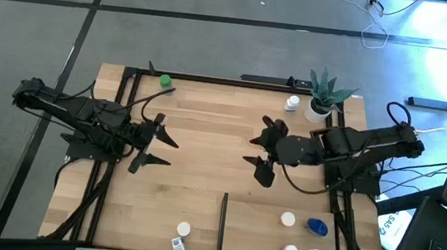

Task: Pick and place medicine bottles onto shelf by color
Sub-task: Move the orange pill bottle from the bottom to the center

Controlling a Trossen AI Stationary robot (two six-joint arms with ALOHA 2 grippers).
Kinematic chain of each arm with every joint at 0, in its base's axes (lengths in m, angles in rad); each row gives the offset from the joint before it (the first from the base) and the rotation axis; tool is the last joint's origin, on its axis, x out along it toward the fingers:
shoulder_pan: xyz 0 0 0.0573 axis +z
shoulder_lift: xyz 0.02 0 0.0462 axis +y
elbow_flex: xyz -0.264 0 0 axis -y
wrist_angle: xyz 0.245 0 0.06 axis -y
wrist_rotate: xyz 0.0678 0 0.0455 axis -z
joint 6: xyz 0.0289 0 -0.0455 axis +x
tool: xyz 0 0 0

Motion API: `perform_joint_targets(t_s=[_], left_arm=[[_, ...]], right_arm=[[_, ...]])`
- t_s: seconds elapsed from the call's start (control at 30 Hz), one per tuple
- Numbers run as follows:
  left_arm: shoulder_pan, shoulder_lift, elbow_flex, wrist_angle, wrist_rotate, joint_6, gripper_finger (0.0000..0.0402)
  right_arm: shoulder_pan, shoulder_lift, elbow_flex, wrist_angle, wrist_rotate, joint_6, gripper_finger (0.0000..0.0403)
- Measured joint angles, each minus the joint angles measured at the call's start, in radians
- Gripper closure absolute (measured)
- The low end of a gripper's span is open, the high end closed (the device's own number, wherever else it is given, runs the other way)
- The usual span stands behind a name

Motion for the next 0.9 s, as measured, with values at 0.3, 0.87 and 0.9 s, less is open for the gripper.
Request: perform_joint_targets(t_s=[0.3,0.87,0.9], left_arm=[[-0.008,0.000,0.000,0.006,0.027,-0.135,0.0140],[-0.124,0.181,0.175,-0.448,0.074,-0.055,0.0140],[-0.130,0.211,0.204,-0.489,0.060,-0.046,0.0140]], right_arm=[[0.000,0.000,0.000,0.000,-0.001,0.004,0.0135],[0.001,0.000,0.000,-0.003,-0.045,0.001,0.0135],[0.001,0.000,0.000,-0.004,-0.045,0.000,0.0135]])
